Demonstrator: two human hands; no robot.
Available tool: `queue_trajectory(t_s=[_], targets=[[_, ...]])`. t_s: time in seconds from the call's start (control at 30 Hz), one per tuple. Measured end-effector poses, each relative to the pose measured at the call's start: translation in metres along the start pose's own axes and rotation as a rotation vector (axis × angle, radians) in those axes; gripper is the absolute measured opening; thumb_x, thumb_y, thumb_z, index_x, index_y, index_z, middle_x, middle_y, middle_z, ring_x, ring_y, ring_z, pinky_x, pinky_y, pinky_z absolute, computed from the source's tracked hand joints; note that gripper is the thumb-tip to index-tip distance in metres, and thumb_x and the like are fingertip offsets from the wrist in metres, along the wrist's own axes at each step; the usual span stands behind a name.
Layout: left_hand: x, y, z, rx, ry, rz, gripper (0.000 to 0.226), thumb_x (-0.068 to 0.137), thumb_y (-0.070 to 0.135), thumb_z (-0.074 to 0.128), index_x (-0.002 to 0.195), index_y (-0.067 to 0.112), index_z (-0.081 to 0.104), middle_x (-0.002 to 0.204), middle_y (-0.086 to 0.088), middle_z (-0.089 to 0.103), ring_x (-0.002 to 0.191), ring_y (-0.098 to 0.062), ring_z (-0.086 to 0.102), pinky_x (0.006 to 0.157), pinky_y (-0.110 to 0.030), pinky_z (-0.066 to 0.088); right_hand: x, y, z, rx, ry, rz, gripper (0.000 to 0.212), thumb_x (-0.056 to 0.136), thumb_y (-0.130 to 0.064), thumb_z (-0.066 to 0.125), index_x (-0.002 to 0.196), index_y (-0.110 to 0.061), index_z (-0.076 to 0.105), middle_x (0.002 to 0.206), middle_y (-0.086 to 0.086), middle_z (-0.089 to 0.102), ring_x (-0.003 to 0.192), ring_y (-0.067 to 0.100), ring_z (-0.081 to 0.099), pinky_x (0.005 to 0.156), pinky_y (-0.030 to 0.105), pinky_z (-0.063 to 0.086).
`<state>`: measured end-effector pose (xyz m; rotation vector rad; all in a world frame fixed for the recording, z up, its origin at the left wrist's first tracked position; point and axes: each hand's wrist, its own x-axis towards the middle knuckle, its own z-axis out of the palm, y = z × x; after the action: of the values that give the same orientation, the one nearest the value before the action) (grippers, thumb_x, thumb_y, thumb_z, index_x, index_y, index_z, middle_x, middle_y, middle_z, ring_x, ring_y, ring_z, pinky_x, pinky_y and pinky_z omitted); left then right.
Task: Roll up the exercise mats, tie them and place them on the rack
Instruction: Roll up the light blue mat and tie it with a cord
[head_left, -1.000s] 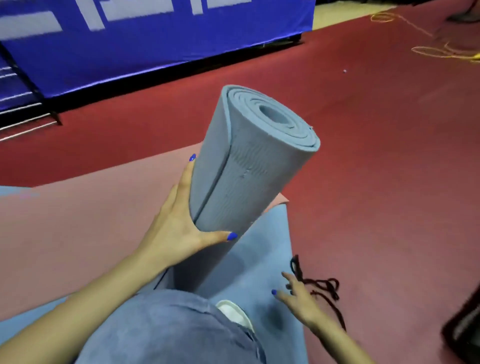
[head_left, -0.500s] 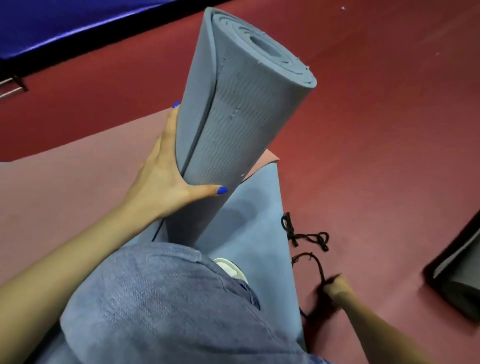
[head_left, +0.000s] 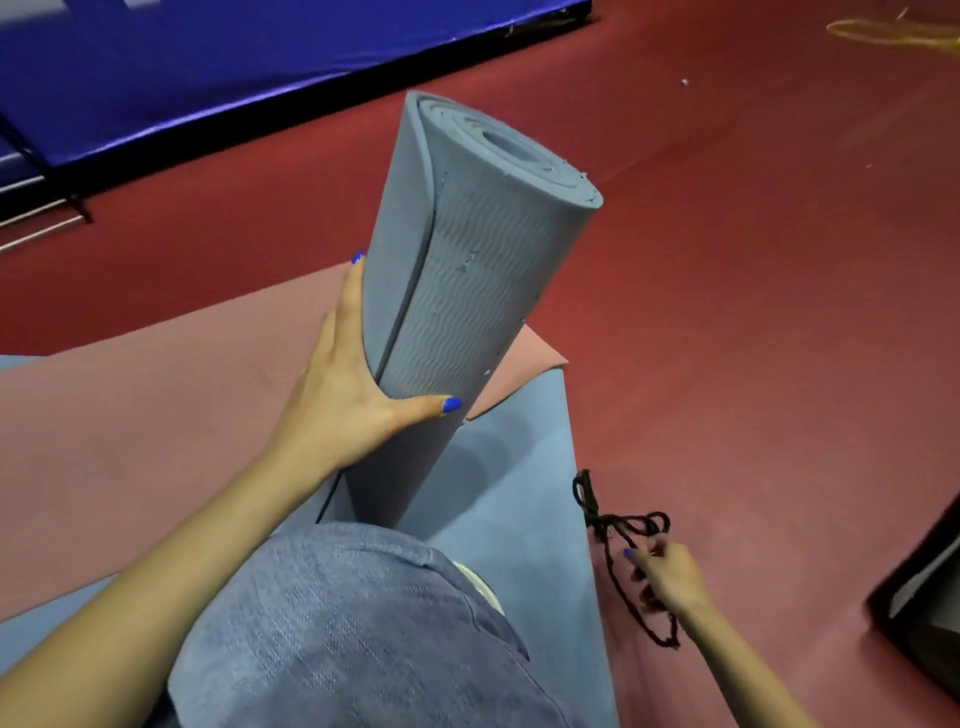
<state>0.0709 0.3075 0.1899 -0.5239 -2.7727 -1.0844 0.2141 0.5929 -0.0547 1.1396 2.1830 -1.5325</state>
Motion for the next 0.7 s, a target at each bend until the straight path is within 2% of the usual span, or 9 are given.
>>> queue_trajectory(t_s=[0.1, 0.2, 0.3, 0.37, 0.43, 0.5, 0.53, 0.63, 0.7], targets=[[-0.001, -0.002, -0.003, -0.017, 0.027, -0.029, 0.135, 0.051, 0.053, 0.086, 0.146, 0.048, -0.010, 0.155, 0.010, 0.019, 0.139, -0.011, 0.026, 0.108, -0.035, 0.029, -0.030, -0.071, -0.021, -0.064, -0.225, -0.224, 0.017, 0.090, -0.005, 0.059, 0.074, -0.002, 0.052, 0.060, 0.009, 0.061, 0.038, 0.020, 0.045, 0.038, 0.023, 0.035], [-0.003, -0.004, -0.008, -0.019, 0.050, -0.042, 0.134, 0.052, 0.055, 0.085, 0.141, 0.055, -0.015, 0.155, 0.015, 0.014, 0.141, -0.012, 0.023, 0.111, -0.041, 0.030, -0.078, -0.159, -0.037, -0.126, -0.482, -0.446, 0.014, 0.089, -0.012, 0.064, 0.078, -0.005, 0.061, 0.059, 0.003, 0.062, 0.043, 0.015, 0.046, 0.043, 0.023, 0.036], [-0.008, -0.007, -0.013, -0.020, 0.067, -0.060, 0.131, 0.053, 0.061, 0.083, 0.134, 0.063, -0.020, 0.154, 0.017, 0.014, 0.140, -0.013, 0.024, 0.109, -0.042, 0.033, -0.144, -0.246, -0.049, -0.110, -0.586, -0.757, 0.010, 0.077, -0.023, 0.071, 0.073, -0.014, 0.071, 0.062, 0.002, 0.063, 0.051, 0.011, 0.053, 0.047, 0.026, 0.044], [-0.010, -0.012, -0.015, -0.052, 0.106, -0.049, 0.129, 0.049, 0.068, 0.079, 0.137, 0.061, -0.015, 0.153, 0.014, 0.018, 0.139, -0.015, 0.027, 0.109, -0.044, 0.036, -0.189, -0.294, -0.053, -0.014, -0.600, -0.952, 0.005, 0.073, -0.021, 0.073, 0.069, -0.018, 0.073, 0.059, -0.001, 0.061, 0.049, 0.011, 0.052, 0.044, 0.027, 0.046], [-0.012, -0.016, -0.018, -0.087, 0.146, -0.035, 0.128, 0.048, 0.067, 0.080, 0.137, 0.063, -0.012, 0.150, 0.018, 0.021, 0.139, -0.013, 0.027, 0.110, -0.039, 0.035, -0.223, -0.335, -0.053, 0.044, -0.529, -1.117, 0.008, 0.074, -0.021, 0.076, 0.068, -0.017, 0.072, 0.055, -0.003, 0.058, 0.044, 0.012, 0.047, 0.038, 0.024, 0.042], [-0.016, -0.017, -0.022, -0.118, 0.135, -0.032, 0.128, 0.049, 0.063, 0.083, 0.134, 0.065, -0.013, 0.148, 0.023, 0.020, 0.139, -0.010, 0.025, 0.110, -0.029, 0.032, -0.243, -0.371, -0.046, 0.022, -0.402, -1.256, 0.012, 0.074, -0.025, 0.076, 0.068, -0.017, 0.070, 0.053, -0.004, 0.056, 0.043, 0.009, 0.044, 0.039, 0.020, 0.038], [-0.019, -0.018, -0.023, -0.108, 0.137, -0.025, 0.129, 0.050, 0.061, 0.083, 0.136, 0.062, -0.013, 0.150, 0.019, 0.021, 0.139, -0.012, 0.026, 0.109, -0.029, 0.032, -0.249, -0.389, -0.039, -0.026, -0.323, -1.317, 0.012, 0.076, -0.026, 0.075, 0.071, -0.017, 0.069, 0.053, -0.006, 0.056, 0.045, 0.006, 0.045, 0.041, 0.018, 0.038], [-0.024, -0.022, -0.026, -0.026, 0.170, -0.051, 0.129, 0.057, 0.057, 0.081, 0.141, 0.053, -0.017, 0.152, 0.012, 0.020, 0.138, -0.016, 0.027, 0.106, -0.032, 0.035, -0.246, -0.434, -0.015, -0.326, -0.008, -1.435, 0.015, 0.084, -0.029, 0.071, 0.079, -0.015, 0.069, 0.058, -0.012, 0.058, 0.051, 0.000, 0.049, 0.051, 0.011, 0.036], [-0.028, -0.024, -0.028, -0.037, 0.184, -0.076, 0.130, 0.059, 0.057, 0.080, 0.136, 0.055, -0.025, 0.152, 0.015, 0.015, 0.138, -0.013, 0.024, 0.107, -0.032, 0.034, -0.233, -0.455, -0.004, -0.499, 0.114, -1.405, 0.014, 0.085, -0.029, 0.068, 0.081, -0.016, 0.070, 0.063, -0.010, 0.059, 0.055, 0.001, 0.050, 0.050, 0.009, 0.034]])
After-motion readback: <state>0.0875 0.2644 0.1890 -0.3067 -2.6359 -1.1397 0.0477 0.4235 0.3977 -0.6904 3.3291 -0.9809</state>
